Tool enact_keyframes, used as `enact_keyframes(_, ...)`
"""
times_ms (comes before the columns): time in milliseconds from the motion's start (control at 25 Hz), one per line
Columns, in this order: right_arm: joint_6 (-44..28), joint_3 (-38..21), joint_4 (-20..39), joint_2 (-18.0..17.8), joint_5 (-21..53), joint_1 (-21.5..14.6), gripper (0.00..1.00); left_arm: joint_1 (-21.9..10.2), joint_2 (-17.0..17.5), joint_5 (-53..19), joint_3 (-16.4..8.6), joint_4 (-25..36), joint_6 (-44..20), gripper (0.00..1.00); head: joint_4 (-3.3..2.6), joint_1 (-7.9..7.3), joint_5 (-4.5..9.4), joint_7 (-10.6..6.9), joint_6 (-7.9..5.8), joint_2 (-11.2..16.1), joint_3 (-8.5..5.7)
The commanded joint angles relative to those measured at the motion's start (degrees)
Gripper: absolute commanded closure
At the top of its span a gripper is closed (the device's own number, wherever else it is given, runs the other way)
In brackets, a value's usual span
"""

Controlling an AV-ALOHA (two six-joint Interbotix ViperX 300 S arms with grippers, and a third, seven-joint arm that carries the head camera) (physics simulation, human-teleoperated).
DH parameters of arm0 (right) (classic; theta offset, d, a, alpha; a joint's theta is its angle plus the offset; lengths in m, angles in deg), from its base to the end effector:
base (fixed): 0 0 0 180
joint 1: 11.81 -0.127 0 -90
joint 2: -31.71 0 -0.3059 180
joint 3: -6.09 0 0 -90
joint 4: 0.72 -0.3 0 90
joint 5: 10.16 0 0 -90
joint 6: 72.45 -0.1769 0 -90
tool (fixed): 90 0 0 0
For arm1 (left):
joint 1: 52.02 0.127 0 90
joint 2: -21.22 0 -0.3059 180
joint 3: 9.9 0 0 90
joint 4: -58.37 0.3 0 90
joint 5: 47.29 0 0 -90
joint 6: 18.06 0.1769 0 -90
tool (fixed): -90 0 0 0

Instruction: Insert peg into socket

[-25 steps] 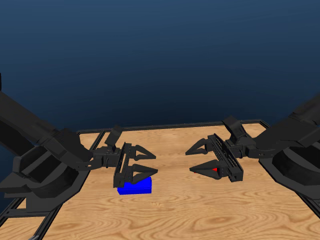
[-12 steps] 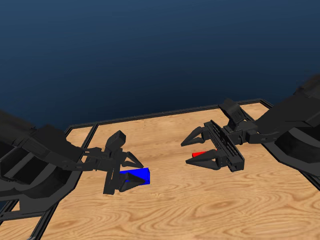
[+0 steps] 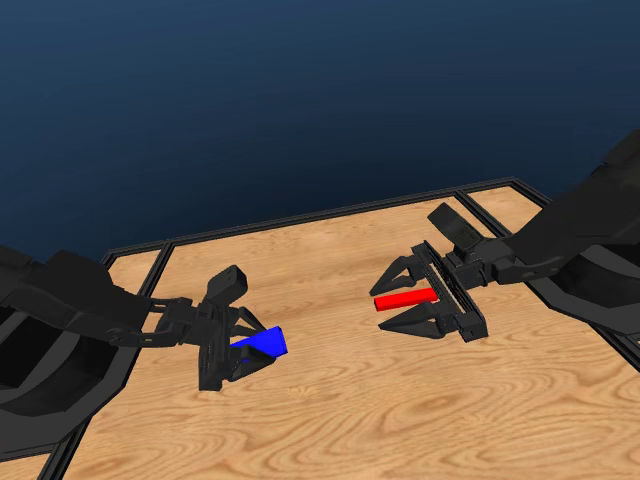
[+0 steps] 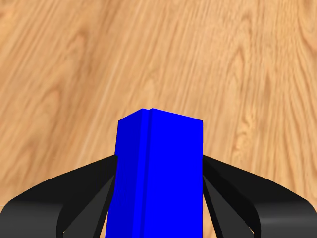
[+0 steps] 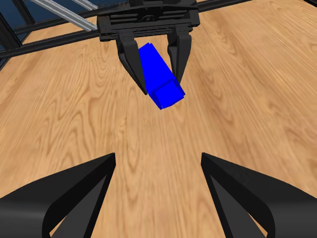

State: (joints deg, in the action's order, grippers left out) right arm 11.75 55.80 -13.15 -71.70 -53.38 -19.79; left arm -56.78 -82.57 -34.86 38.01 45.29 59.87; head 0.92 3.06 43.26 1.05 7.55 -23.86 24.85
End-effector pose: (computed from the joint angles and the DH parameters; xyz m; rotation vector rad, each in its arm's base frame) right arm 0.3704 0.0256 0.0955 0.2063 0.3519 -0.0548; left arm 0.3293 -0.0188 0.0254 -0.3494 0.8548 0.1552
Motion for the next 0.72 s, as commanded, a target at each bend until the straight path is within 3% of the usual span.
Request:
enact_keyframes(40, -1.6, 2.1, -0.4, -0.7, 1.8, 1.6, 0.0, -3.1, -1.0, -2.1, -0.4, 1.1, -3.7, 1.0, -0.07, -0.05, -0.39, -0.11, -0.57, 0.2, -1.18)
enact_keyframes(160, -2.2, 3.6, -0.8, -0.2, 2.0, 2.8, 0.0, -3.4, -1.0, -2.3, -0.7, 1.9, -4.9, 1.0, -0.17, 0.02, -0.46, -0.5, -0.85, 0.1, -1.2)
enact_keyframes(280, -0.8, 4.3, -1.5, -0.9, 5.2, 4.9, 0.0, -3.7, -0.5, -2.9, -0.6, 2.6, -6.0, 1.0, -0.6, 0.56, -1.04, -1.71, -1.95, 0.0, -1.18)
enact_keyframes(560, 2.9, 4.8, -1.9, 0.7, 13.1, 8.4, 0.0, -7.2, 5.1, -2.5, -4.7, 4.1, -5.6, 1.0, -1.32, 1.24, -1.96, -3.65, -4.12, -0.2, -1.24)
enact_keyframes(720, 1.1, 5.3, -1.0, -1.9, 13.9, 8.7, 0.0, -8.7, 8.2, -4.1, -5.6, 5.2, -4.3, 1.0, -1.42, 0.95, -2.04, -3.98, -4.84, -0.3, -1.31)
